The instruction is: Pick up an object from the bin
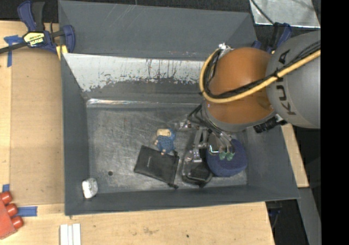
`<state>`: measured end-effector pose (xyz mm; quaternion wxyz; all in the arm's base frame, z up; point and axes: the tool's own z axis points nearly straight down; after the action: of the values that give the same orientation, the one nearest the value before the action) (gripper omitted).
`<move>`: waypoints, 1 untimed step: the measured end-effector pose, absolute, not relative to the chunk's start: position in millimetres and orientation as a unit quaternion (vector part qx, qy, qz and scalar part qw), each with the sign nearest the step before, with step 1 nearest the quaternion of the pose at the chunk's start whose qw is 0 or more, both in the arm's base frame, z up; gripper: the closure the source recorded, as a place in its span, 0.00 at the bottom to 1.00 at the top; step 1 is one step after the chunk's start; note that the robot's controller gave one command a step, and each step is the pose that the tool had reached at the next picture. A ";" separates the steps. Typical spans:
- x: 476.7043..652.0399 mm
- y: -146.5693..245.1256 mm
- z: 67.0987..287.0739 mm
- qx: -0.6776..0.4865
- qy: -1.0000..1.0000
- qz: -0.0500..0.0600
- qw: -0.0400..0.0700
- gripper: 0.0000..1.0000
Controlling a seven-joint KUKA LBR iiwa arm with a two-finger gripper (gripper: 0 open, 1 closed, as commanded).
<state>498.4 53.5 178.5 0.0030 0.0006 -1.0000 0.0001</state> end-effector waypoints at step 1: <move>557.7 89.9 76.0 0.078 -0.997 -0.001 -0.002 0.00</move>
Offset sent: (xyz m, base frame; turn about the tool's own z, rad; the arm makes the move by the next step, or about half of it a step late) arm 0.0579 0.0360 -0.1002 -0.1546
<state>557.7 89.9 76.0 -0.0020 0.0784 -0.9969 -0.0006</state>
